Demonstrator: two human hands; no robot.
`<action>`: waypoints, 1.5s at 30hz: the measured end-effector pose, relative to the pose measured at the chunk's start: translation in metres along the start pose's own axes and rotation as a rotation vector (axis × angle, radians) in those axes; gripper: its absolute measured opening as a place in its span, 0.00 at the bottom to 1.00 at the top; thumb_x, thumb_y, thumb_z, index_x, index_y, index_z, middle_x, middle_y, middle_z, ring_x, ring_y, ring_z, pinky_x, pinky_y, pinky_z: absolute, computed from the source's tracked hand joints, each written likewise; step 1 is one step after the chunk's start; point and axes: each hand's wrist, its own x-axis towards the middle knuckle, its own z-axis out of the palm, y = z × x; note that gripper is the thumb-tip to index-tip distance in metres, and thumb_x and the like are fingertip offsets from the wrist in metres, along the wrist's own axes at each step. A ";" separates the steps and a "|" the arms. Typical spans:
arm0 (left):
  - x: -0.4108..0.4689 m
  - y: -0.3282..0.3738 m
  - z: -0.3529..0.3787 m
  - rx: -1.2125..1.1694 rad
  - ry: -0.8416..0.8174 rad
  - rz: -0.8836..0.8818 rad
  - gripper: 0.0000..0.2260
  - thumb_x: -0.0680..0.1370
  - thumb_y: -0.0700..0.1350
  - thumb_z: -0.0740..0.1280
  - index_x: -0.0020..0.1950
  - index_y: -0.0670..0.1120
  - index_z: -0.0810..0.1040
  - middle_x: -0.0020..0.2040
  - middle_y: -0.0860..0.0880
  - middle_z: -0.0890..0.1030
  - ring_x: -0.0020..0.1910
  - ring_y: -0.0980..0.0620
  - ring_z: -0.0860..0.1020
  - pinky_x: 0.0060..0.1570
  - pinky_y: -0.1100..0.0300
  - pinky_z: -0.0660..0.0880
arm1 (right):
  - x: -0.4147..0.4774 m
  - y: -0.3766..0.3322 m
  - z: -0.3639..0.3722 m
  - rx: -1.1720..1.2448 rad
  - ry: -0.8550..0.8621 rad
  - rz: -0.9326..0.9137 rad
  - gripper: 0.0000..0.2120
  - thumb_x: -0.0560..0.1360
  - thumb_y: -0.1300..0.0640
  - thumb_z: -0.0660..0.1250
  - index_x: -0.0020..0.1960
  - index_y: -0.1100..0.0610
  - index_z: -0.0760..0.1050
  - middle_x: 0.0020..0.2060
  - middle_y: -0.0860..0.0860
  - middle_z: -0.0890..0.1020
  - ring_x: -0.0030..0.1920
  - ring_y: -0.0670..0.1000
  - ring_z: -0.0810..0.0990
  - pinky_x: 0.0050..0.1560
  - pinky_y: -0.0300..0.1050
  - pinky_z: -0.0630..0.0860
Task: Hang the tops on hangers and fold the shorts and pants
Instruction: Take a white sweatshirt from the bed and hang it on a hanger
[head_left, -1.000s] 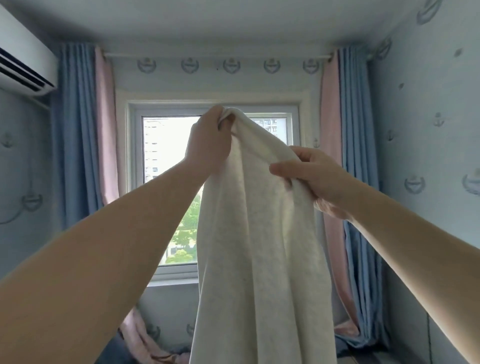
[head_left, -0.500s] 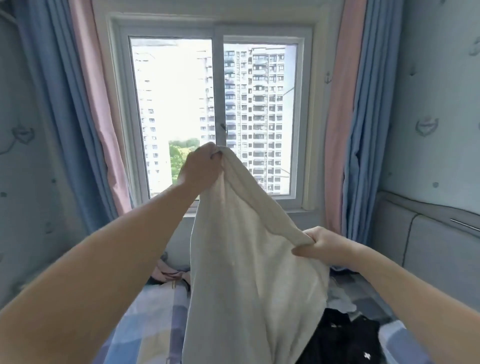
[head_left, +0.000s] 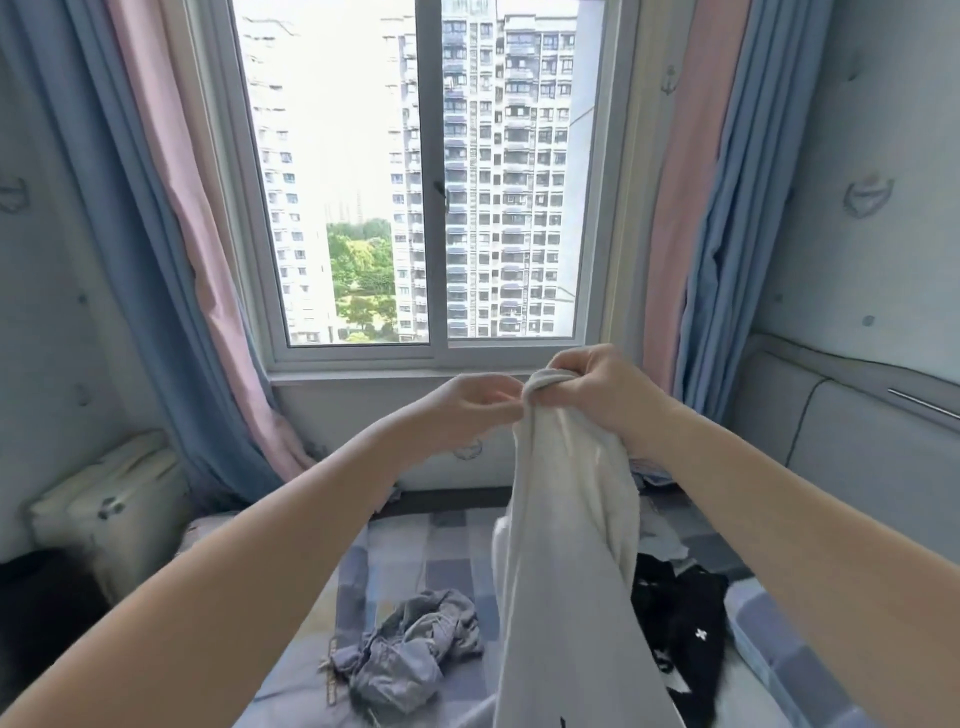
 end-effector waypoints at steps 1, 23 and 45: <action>-0.007 0.000 0.002 -0.066 -0.044 -0.037 0.10 0.79 0.53 0.69 0.59 0.54 0.82 0.54 0.58 0.84 0.56 0.57 0.81 0.62 0.53 0.77 | -0.001 -0.002 -0.005 -0.007 0.022 -0.009 0.09 0.70 0.58 0.78 0.43 0.64 0.82 0.33 0.53 0.78 0.34 0.45 0.75 0.37 0.40 0.73; -0.062 -0.047 0.104 -0.243 0.494 -0.021 0.16 0.77 0.38 0.66 0.33 0.48 0.65 0.31 0.53 0.64 0.32 0.55 0.62 0.30 0.62 0.60 | -0.144 0.191 0.065 -0.438 -0.172 0.533 0.11 0.71 0.54 0.62 0.30 0.51 0.70 0.29 0.48 0.77 0.31 0.52 0.74 0.31 0.44 0.65; -0.179 -0.149 0.223 -0.366 0.090 -0.345 0.32 0.73 0.40 0.76 0.74 0.53 0.68 0.66 0.55 0.75 0.64 0.61 0.74 0.60 0.66 0.73 | -0.196 0.155 0.142 0.395 -0.162 0.462 0.16 0.83 0.56 0.64 0.41 0.66 0.74 0.35 0.57 0.74 0.36 0.53 0.72 0.37 0.44 0.70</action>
